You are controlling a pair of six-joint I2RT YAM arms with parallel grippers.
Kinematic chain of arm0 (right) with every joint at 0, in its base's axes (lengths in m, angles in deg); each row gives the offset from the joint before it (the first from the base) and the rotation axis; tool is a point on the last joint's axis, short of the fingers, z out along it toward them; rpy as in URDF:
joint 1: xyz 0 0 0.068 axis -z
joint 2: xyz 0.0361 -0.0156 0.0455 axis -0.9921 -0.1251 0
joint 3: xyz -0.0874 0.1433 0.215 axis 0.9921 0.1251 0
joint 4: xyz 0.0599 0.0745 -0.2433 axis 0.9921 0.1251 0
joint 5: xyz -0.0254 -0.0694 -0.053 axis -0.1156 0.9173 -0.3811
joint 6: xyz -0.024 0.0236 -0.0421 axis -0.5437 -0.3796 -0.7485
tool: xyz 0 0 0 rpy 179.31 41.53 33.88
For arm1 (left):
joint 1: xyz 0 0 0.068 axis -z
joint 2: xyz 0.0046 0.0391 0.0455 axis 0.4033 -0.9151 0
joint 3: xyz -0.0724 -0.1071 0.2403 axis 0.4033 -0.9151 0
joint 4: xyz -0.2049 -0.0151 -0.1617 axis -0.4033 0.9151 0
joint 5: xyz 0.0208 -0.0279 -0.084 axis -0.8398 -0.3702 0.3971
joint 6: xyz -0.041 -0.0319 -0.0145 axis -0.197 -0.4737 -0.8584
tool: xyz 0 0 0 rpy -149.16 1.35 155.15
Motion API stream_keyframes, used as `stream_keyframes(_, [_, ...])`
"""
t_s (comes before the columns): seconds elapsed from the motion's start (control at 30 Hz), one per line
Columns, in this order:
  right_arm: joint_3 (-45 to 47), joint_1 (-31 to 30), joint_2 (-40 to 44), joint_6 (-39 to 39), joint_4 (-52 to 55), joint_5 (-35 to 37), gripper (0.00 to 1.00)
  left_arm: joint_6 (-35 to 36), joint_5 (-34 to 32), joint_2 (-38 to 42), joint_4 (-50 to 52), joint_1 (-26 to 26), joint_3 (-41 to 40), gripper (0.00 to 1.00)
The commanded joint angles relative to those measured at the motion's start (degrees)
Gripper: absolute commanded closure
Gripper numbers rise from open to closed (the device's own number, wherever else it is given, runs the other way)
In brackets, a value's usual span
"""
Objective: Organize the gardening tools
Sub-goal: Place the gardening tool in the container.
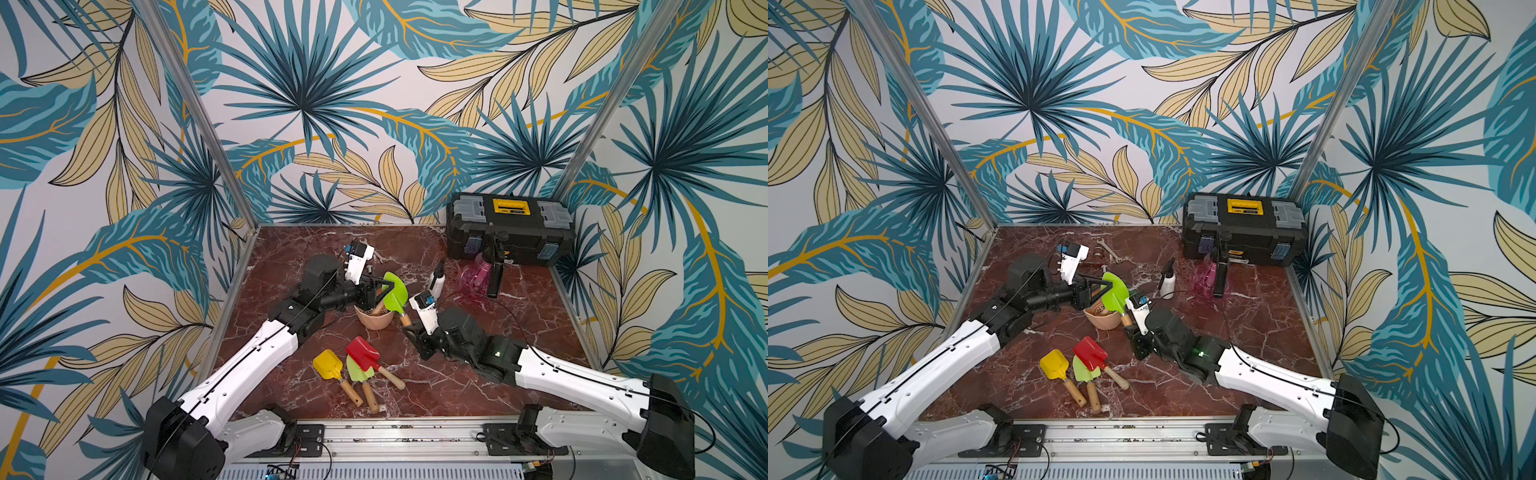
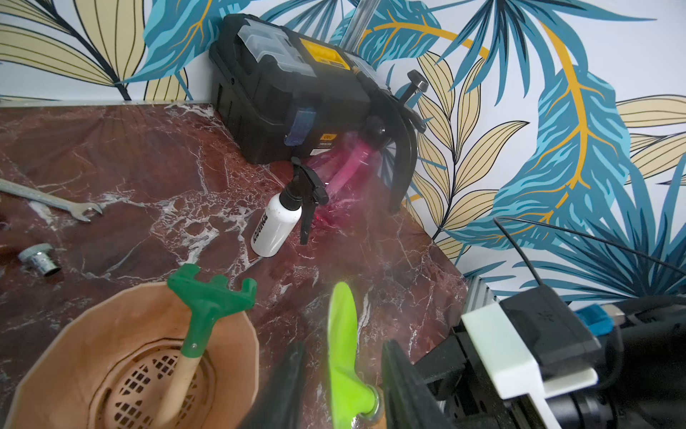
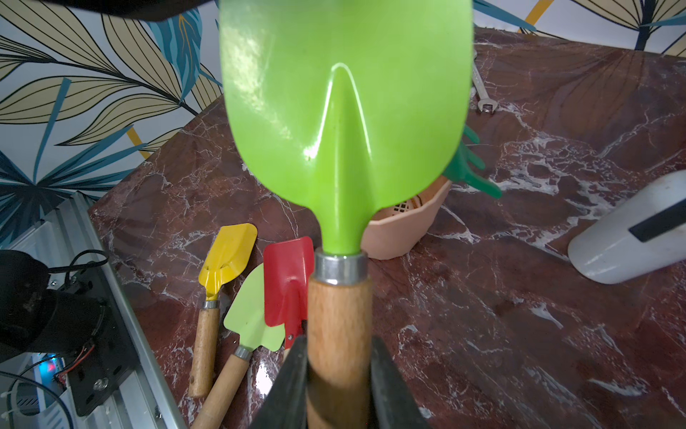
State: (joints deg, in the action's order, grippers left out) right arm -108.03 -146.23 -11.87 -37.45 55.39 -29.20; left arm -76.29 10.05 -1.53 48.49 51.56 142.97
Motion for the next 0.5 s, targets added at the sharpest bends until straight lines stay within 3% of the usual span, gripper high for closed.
stream_keyframes(0.0, [-1.29,-0.28,-1.29,0.02,-2.81,-1.32,0.88,0.39,1.32,-0.20,-2.76,0.00,-0.96,0.66])
stream_keyframes(0.47, [-1.73,-0.22,-2.45,-0.24,-3.56,-1.04,0.86,4.03,0.90,4.65,-3.23,0.40,-1.87,0.92])
